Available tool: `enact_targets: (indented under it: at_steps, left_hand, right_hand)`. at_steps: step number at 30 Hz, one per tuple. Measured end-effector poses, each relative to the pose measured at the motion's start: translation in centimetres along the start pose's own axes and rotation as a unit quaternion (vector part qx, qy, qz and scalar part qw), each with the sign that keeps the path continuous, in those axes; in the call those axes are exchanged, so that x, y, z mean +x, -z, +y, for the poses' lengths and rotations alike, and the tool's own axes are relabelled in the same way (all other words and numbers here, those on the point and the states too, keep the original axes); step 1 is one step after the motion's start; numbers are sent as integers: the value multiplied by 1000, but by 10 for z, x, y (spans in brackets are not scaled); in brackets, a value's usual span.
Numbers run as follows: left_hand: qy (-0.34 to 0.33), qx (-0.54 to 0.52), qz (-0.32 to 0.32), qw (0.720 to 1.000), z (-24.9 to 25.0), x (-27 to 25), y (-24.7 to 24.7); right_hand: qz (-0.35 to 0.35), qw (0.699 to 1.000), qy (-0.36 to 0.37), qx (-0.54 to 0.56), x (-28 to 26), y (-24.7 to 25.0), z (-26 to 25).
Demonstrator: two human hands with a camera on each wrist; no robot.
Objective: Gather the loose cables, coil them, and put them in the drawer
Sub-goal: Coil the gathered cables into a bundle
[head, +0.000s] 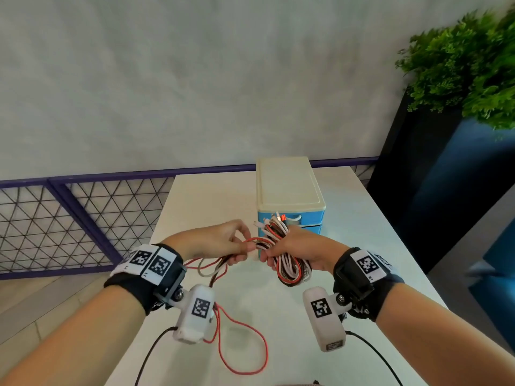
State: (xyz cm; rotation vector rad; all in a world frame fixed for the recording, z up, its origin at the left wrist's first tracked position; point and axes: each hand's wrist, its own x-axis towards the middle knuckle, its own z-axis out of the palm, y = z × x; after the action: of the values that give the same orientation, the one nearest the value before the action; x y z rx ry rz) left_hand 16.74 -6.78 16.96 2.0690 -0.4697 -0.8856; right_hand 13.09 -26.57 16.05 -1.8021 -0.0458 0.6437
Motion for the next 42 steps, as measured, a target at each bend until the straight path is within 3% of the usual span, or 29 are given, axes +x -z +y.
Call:
enact_targets:
  at_steps: [6,11,15,25,29,32,37,42]
  left_hand:
    - [21,8,-52,998,-21,4,-1]
    - [23,143,-12,989,-46,0,1]
    - [49,154,21,987,-64,-7,6]
    - [137,181,14,974,-70,-10,7]
    - [31,57,86,994,-40,-5,2]
    - [-62,111,103,986,-10,2,-12]
    - [-75,39,46,995,-7,10,-23]
    - [0,-122,-50,991,-10,4,-21]
  right_hand:
    - [96,995,-18,33,7,7,4]
    - [171,979,-38,101,5,31,3]
    - [203,968,-40,142,1,46,0]
    - [144,987,-52,42,0,40,-8]
    - [78,996,-42,-35,-4,23,-17]
    - [52,997,-23,-61,-3,12,-21]
    - [21,996,0,-88,-7,17,-20]
    - [34,997,9,-65,-9,23,-10]
